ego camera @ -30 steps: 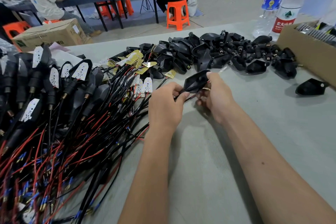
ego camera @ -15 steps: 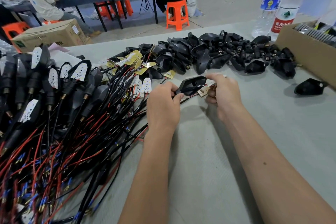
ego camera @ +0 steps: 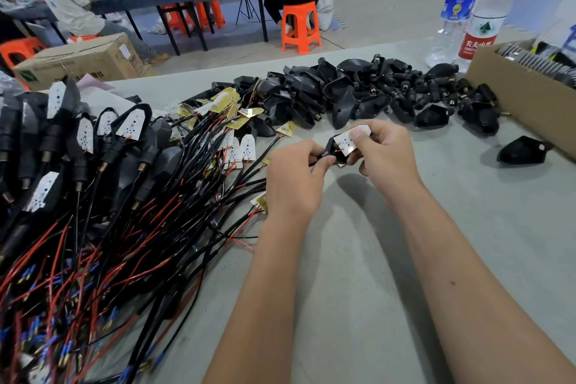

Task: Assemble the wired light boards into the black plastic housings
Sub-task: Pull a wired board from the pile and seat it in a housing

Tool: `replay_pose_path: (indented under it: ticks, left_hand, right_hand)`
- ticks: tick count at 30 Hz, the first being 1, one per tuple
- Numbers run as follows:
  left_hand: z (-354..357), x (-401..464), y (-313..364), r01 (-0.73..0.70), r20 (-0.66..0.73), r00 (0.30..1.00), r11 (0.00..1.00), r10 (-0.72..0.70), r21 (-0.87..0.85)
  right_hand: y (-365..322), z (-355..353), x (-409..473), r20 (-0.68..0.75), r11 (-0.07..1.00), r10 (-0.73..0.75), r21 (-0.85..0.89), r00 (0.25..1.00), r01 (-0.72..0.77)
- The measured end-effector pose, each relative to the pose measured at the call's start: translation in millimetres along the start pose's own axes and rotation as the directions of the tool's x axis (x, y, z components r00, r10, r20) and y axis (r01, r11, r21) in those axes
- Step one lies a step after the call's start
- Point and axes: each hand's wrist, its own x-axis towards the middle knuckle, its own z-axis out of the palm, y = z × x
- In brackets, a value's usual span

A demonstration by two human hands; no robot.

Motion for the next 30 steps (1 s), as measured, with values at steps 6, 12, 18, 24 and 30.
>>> replay_pose_path:
  ticks: [6,12,18,24,30]
  left_hand:
    - [9.9,-3.7,2.8,0.076,-0.081,0.994,0.996,-0.079,-0.043]
    - [11.1,-6.4,8.0,0.110,-0.129,0.984,0.990,-0.121,-0.084]
    - [6.9,-3.3,3.4,0.130,-0.056,0.988,0.969,-0.145,-0.212]
    - [7.8,-3.0,1.9,0.081,-0.004,0.996,0.966,-0.085,-0.244]
    - [8.1,-1.7,3.2,0.051,-0.022,0.998,0.961,-0.059,-0.273]
  right_hand:
    - [7.0,-3.6,4.2,0.000,0.997,0.054,-0.048,0.999,-0.054]
    - [10.5,-1.5,3.8,-0.074,0.995,0.022,-0.095,0.997,-0.029]
    - [6.5,-8.1,2.2,-0.061,0.990,-0.073,-0.121,0.995,0.065]
    - [8.7,-6.2,2.5,-0.166,0.996,-0.031,-0.085,0.986,0.017]
    - [4.5,-13.7,3.6,0.057,0.896,0.284,0.340,0.957,-0.286]
